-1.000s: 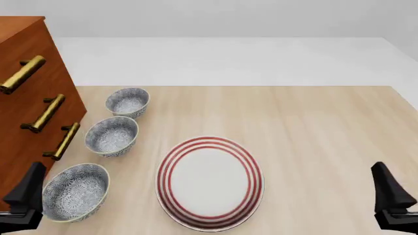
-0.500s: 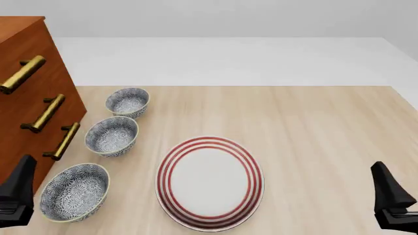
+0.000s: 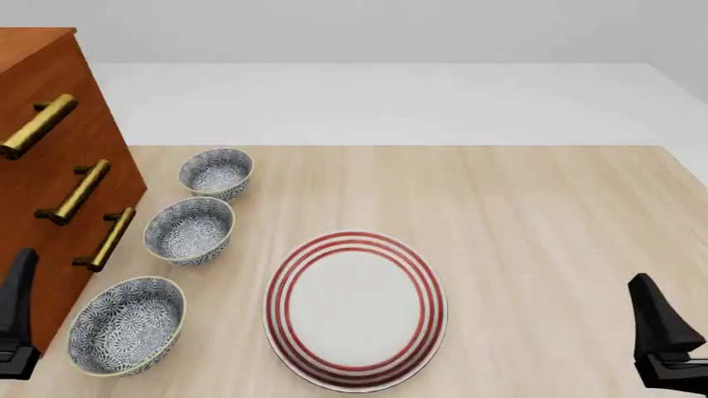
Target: Open the top drawer of the cabinet.
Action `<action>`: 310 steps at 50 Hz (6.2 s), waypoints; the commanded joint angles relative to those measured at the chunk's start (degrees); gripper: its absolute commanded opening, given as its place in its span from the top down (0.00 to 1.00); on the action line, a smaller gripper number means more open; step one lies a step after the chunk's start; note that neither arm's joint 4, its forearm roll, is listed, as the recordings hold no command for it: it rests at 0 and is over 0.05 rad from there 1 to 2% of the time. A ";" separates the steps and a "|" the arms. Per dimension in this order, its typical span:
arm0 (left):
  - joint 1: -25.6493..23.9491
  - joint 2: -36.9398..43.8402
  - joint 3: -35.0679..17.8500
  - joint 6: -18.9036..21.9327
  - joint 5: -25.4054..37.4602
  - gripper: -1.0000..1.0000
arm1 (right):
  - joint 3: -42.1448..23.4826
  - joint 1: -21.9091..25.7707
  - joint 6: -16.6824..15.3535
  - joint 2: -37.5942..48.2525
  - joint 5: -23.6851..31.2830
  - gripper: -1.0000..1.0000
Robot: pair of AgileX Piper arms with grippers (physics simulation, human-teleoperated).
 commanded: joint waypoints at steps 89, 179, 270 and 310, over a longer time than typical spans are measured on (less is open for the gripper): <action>2.75 35.91 5.72 40.58 -45.75 0.00 | 0.00 0.00 -0.01 0.00 0.00 0.00; 9.96 65.42 -5.62 54.93 -61.36 0.00 | 0.00 0.01 -0.01 0.01 0.00 0.00; 13.34 75.39 -8.09 54.34 -65.06 1.00 | 0.00 0.00 0.01 0.01 0.00 0.00; 8.21 74.66 -9.22 56.83 -63.06 1.00 | 0.00 0.01 0.00 0.01 0.00 0.00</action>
